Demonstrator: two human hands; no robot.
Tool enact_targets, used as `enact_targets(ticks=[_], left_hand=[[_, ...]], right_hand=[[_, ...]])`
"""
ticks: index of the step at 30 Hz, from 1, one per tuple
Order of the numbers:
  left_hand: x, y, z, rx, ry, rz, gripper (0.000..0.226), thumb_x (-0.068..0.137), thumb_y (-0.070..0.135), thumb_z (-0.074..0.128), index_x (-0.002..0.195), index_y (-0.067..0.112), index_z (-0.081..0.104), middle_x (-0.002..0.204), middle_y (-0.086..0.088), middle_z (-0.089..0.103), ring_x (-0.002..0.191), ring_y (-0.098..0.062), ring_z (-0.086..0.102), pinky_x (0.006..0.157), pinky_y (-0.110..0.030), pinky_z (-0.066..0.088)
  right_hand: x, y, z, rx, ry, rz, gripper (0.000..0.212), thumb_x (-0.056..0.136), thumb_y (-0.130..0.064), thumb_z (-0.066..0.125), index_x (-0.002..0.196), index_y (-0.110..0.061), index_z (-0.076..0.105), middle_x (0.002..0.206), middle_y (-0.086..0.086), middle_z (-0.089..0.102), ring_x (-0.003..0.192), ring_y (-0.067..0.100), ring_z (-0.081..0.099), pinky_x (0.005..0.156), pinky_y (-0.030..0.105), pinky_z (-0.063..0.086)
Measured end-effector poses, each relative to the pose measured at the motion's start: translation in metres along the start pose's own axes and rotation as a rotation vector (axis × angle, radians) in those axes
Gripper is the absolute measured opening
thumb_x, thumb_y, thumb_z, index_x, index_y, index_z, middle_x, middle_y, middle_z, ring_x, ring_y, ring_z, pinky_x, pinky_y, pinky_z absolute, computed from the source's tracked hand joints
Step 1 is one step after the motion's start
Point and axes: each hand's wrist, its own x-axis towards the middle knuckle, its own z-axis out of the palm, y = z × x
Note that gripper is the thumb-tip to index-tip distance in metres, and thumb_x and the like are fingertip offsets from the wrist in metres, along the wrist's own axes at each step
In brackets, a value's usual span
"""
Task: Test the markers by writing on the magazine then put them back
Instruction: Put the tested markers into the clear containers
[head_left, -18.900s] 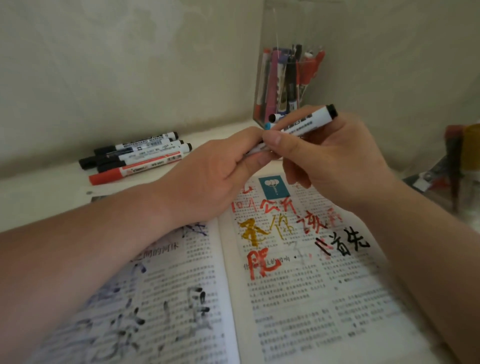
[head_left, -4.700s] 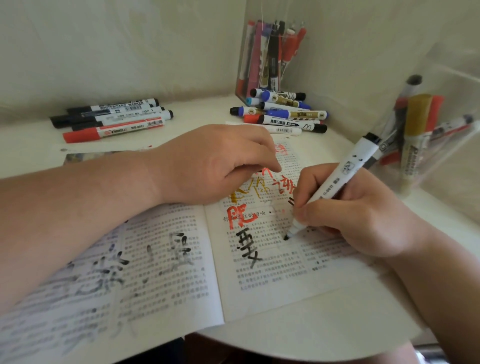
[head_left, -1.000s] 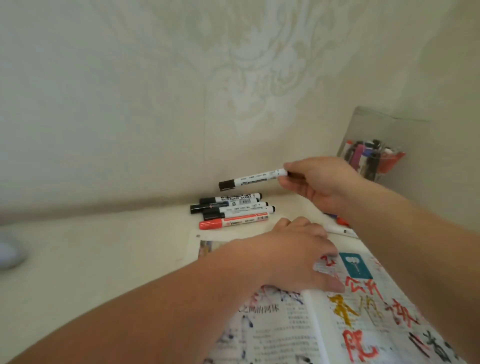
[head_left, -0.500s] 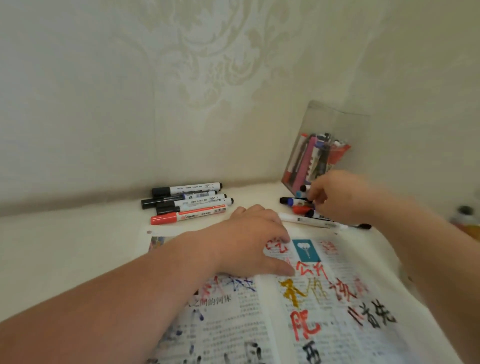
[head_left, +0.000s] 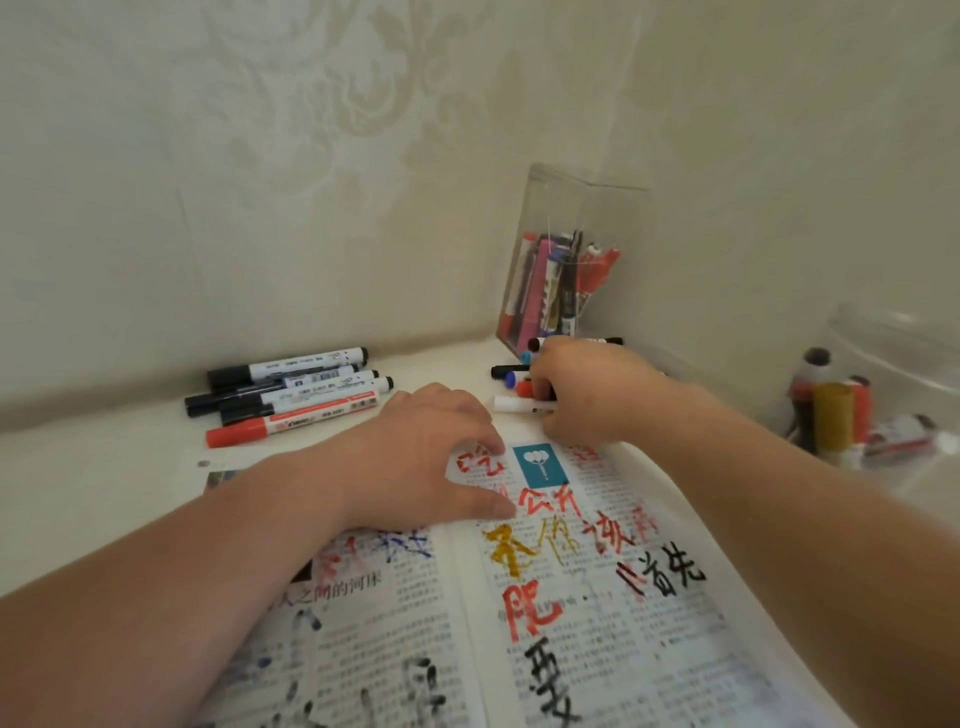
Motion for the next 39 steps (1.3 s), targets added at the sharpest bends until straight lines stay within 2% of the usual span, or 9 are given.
enact_targets(ticks=[5, 7, 11, 14, 17, 24, 32, 36, 39], left_hand=[[0.001, -0.003, 0.0, -0.012, 0.121, 0.024, 0.067, 0.077, 0.082, 0.051, 0.129, 0.041, 0.058, 0.134, 0.022, 0.046, 0.129, 0.0, 0.032, 0.115, -0.04, 0.028], [-0.001, 0.0, 0.0, -0.067, 0.208, 0.016, 0.067, 0.078, 0.079, 0.052, 0.131, 0.039, 0.055, 0.13, 0.022, 0.051, 0.125, 0.0, 0.037, 0.114, -0.037, 0.032], [-0.002, 0.012, -0.002, -0.208, 0.314, -0.038, 0.07, 0.076, 0.079, 0.042, 0.132, 0.039, 0.047, 0.121, 0.023, 0.054, 0.114, 0.002, 0.046, 0.098, -0.026, 0.041], [0.0, 0.017, 0.0, -0.18, 0.301, -0.035, 0.052, 0.088, 0.069, 0.042, 0.128, 0.037, 0.05, 0.107, 0.021, 0.057, 0.099, 0.001, 0.053, 0.081, -0.022, 0.044], [0.003, 0.019, 0.003, -0.138, 0.287, -0.014, 0.024, 0.1, 0.045, 0.05, 0.117, 0.033, 0.061, 0.096, 0.014, 0.064, 0.086, -0.003, 0.057, 0.077, -0.029, 0.048], [0.003, 0.02, 0.005, -0.172, 0.317, -0.025, 0.019, 0.092, 0.048, 0.063, 0.108, 0.04, 0.065, 0.086, 0.021, 0.064, 0.083, 0.001, 0.059, 0.066, -0.016, 0.044], [0.003, 0.021, 0.007, -0.312, 0.444, 0.016, 0.015, 0.081, 0.042, 0.076, 0.091, 0.033, 0.068, 0.081, 0.015, 0.067, 0.077, -0.008, 0.064, 0.065, -0.018, 0.049], [-0.001, 0.024, 0.005, -0.566, 0.552, 0.05, 0.032, 0.084, 0.03, 0.077, 0.107, 0.035, 0.055, 0.098, 0.012, 0.067, 0.078, -0.012, 0.068, 0.062, -0.023, 0.054], [-0.003, 0.023, 0.0, -0.282, 0.576, 0.191, 0.066, 0.084, 0.019, 0.077, 0.138, 0.032, 0.042, 0.132, 0.013, 0.05, 0.112, -0.009, 0.057, 0.086, -0.018, 0.047]], right_hand=[[-0.016, 0.008, -0.009, 0.611, 0.346, 0.024, 0.021, 0.081, -0.021, 0.081, 0.087, -0.022, 0.06, 0.086, -0.01, 0.056, 0.067, 0.004, 0.059, 0.055, 0.016, 0.047], [-0.026, 0.01, -0.016, 0.996, 0.457, 0.089, 0.013, 0.085, -0.009, 0.074, 0.088, -0.014, 0.061, 0.078, 0.001, 0.064, 0.06, 0.009, 0.059, 0.055, 0.023, 0.05], [-0.048, 0.009, -0.007, 1.673, 0.281, 0.086, 0.01, 0.094, 0.005, 0.059, 0.092, -0.003, 0.054, 0.077, 0.021, 0.073, 0.074, 0.037, 0.074, 0.052, 0.03, 0.056], [-0.059, 0.0, 0.019, 1.853, 0.117, -0.016, 0.009, 0.091, -0.005, 0.065, 0.095, 0.0, 0.059, 0.09, 0.03, 0.072, 0.077, 0.034, 0.075, 0.061, 0.031, 0.062], [-0.059, -0.004, 0.035, 1.866, 0.113, -0.059, 0.035, 0.082, -0.021, 0.068, 0.105, 0.006, 0.063, 0.092, 0.023, 0.074, 0.077, 0.026, 0.072, 0.064, 0.03, 0.062], [-0.055, 0.0, 0.042, 1.701, 0.173, -0.014, 0.056, 0.082, -0.043, 0.068, 0.109, 0.006, 0.066, 0.094, 0.022, 0.074, 0.076, 0.026, 0.068, 0.066, 0.037, 0.057], [-0.06, -0.004, 0.041, 1.548, 0.039, -0.115, 0.025, 0.101, -0.031, 0.058, 0.107, -0.01, 0.068, 0.103, 0.011, 0.076, 0.099, 0.036, 0.072, 0.092, 0.052, 0.057], [-0.072, -0.003, 0.018, 1.512, 0.26, -0.03, 0.034, 0.108, -0.038, 0.04, 0.101, -0.008, 0.055, 0.072, 0.007, 0.072, 0.063, 0.02, 0.07, 0.066, 0.029, 0.057], [-0.08, 0.004, 0.011, 1.131, 0.11, -0.043, 0.039, 0.104, -0.051, 0.039, 0.098, -0.019, 0.061, 0.057, 0.0, 0.054, 0.043, 0.012, 0.047, 0.047, 0.024, 0.043]])
